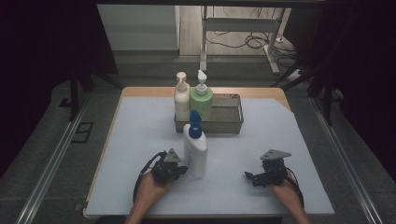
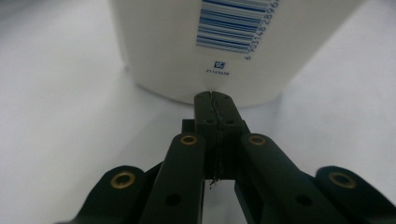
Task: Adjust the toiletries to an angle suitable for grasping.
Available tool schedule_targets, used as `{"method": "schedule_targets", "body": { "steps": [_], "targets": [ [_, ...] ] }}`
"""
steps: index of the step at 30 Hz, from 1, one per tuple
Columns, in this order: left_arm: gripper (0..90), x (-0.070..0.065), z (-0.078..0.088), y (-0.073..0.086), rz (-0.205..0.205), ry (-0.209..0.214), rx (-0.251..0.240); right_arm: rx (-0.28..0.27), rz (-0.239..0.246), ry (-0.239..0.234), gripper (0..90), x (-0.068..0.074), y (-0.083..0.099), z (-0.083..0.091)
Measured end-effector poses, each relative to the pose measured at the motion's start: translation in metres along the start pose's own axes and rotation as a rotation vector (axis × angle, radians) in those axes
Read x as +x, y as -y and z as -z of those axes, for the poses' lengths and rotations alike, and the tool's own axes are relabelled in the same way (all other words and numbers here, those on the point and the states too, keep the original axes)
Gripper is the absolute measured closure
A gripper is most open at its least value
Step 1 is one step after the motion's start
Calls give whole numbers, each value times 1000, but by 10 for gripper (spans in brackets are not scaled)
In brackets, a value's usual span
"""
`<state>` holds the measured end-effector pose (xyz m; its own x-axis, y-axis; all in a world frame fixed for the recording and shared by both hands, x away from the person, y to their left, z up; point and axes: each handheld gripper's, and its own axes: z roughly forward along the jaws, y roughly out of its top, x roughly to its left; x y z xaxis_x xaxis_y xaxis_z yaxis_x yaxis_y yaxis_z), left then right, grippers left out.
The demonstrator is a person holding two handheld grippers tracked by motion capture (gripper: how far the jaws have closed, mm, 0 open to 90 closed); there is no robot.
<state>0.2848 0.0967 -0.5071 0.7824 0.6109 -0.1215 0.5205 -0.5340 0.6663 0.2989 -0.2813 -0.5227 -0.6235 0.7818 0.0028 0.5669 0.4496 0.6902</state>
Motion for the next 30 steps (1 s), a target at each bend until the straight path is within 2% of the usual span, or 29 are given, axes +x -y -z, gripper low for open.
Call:
{"method": "schedule_targets", "body": {
  "steps": [4, 9, 18, 23, 27, 28, 30],
  "targets": [
    [896, -7, -7, -5, -31, 22, 0, 1, 0, -1, 0, 0, 0, 0],
    [896, -14, -17, -9, -42, 45, 6, 2, 0, 0, 0, 0, 0, 0],
    [892, -14, -17, -9, -45, 31, 12, 4, 0, -1, 0, 0, 0, 0],
    [822, -15, -12, -7, -39, 31, 6, 8, -5, -1, 0, 0, -1, 0],
    [731, -15, -8, -6, -46, 10, -6, 8, -3, -1, 0, 0, -1, 0],
    [681, -15, -6, -5, -47, 4, -9, 10, -3, -1, 0, 0, -1, 0],
    [656, -15, -4, -4, -45, -6, -12, 9, -5, -1, 0, 0, -1, 0]
  ]
}}
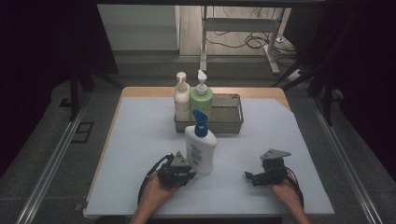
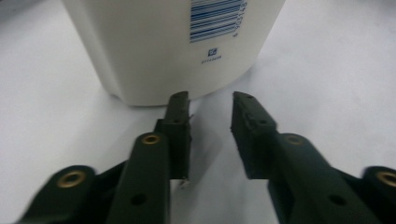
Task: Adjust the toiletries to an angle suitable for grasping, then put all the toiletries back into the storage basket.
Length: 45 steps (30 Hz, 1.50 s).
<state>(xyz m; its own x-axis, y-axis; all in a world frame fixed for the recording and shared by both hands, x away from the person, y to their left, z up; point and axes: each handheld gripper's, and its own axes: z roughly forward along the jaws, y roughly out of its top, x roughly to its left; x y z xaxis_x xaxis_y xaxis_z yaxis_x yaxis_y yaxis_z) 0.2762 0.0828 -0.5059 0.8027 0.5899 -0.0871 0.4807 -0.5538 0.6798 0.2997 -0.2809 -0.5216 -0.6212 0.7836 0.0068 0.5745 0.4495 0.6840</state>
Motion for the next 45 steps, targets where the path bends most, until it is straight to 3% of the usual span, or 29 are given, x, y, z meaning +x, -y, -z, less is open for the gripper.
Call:
{"method": "schedule_targets", "body": {
  "steps": [4, 5, 15, 18, 24, 35, 39, 45],
  "targets": [
    [504, 0, 4, 5, 0, -23, -3, -2, 5, -5, 0, 0, 0, 1],
    [504, 0, 5, 6, 3, -30, -3, -2, 5, -5, 0, 0, 0, 1],
    [191, 1, 15, 21, 50, -83, -5, -11, 31, -13, 0, 3, -2, 5],
    [146, 1, 18, 27, 55, -104, -3, -20, 37, -14, 0, 4, -3, 6],
    [125, 6, 26, 37, 93, -129, -27, -25, 52, -37, 0, 8, -7, 8],
    [121, 16, 25, 48, 125, -213, -13, -57, 69, -81, 0, 14, -17, 15],
    [121, 18, 26, 50, 151, -220, -27, -62, 72, -102, 0, 18, -23, 16],
    [119, 18, 25, 50, 149, -223, -13, -83, 58, -141, 0, 26, -36, 18]
  ]
}}
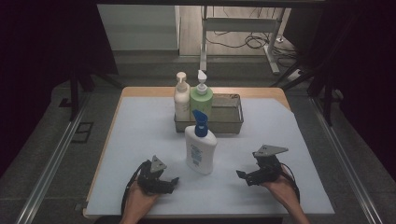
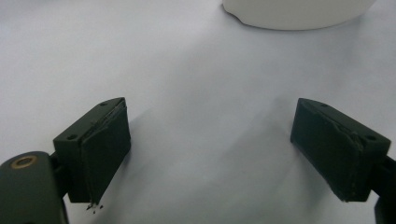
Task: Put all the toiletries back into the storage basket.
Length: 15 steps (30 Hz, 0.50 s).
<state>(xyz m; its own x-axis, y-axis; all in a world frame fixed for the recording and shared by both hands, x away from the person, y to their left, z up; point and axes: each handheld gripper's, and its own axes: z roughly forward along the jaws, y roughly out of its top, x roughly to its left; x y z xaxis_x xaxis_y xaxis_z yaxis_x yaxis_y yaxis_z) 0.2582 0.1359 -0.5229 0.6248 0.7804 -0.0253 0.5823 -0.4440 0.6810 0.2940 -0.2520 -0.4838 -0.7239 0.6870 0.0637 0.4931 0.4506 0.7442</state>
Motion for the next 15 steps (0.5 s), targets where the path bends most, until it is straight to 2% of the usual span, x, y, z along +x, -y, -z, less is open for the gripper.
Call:
{"method": "schedule_targets", "body": {
  "steps": [15],
  "targets": [
    [118, 0, 0, 0, 0, -2, -4, -28, 45, -59, 0, 23, -37, -5]
  ]
}}
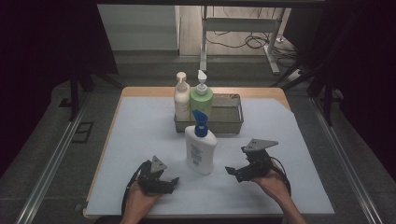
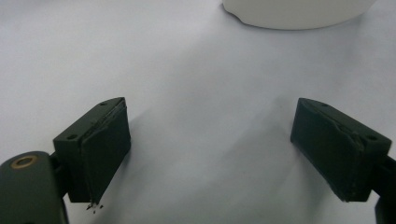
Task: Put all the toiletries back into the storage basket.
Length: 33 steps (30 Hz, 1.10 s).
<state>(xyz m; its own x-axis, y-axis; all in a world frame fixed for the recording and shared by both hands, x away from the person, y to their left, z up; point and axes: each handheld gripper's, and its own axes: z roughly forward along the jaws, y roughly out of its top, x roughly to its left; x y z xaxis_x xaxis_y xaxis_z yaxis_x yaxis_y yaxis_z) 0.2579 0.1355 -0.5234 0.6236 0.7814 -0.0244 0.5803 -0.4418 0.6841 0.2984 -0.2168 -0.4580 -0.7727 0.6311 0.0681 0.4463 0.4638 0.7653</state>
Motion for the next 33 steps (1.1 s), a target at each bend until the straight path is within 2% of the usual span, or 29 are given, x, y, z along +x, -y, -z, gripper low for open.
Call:
{"method": "schedule_targets", "body": {
  "steps": [18, 25, 33],
  "targets": [
    [119, 0, 0, 0, 2, 0, -1, -10, 42, -48, 0, 18, -28, -14],
    [119, 0, 0, 0, -1, 0, 1, -15, 32, -70, 1, 25, -38, -21],
    [119, 0, 0, 0, 0, 0, 1, -29, 54, -65, 31, 32, -49, -25]
  ]
}}
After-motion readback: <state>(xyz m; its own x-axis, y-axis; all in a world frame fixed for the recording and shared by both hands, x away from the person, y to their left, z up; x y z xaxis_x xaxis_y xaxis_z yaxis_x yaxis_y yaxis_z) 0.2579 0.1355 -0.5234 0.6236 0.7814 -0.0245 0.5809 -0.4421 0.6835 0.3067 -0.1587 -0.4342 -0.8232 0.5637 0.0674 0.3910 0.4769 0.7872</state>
